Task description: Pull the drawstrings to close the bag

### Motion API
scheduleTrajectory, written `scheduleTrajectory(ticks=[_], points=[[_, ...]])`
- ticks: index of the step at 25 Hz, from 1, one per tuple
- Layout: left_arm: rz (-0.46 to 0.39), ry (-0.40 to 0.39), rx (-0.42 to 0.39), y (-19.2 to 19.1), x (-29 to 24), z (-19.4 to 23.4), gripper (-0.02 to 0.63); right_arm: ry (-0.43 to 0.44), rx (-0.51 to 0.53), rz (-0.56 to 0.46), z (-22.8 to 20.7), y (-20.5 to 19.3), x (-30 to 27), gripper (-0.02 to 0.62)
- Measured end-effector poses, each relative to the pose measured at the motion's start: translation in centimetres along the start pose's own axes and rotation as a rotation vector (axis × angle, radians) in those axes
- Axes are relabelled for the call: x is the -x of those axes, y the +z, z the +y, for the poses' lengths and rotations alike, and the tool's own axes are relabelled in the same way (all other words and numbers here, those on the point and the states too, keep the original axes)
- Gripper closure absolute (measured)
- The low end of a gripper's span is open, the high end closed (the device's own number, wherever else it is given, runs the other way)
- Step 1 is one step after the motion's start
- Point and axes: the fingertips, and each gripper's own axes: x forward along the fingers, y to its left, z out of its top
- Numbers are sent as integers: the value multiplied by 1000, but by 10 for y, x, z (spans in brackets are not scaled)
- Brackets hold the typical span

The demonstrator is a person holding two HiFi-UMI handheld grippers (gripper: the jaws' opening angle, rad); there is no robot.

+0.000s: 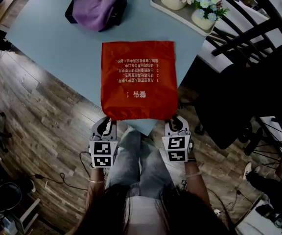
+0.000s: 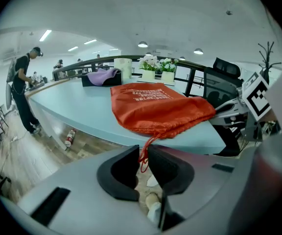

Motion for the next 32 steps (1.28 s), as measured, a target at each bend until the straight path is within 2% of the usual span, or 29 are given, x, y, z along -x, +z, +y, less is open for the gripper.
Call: scheduleTrajectory(ticks=[2,6,11,17,32], points=[[-2,21,-22,-1,1,1,569,-10,4,-6,0,1,1,550],[-8,13,-15,0,2,2,581,-13,5,-15,1,3,3,562],[-21,35,20,3,9,9,584,-21,-7,-34,-2,2,10,565],[4,80,16,1,15,15,587,-66,-11,-11,-11,0,18,566],[41,119,35,5,27,24,588,-83,-48,-31,-20,7,32,568]])
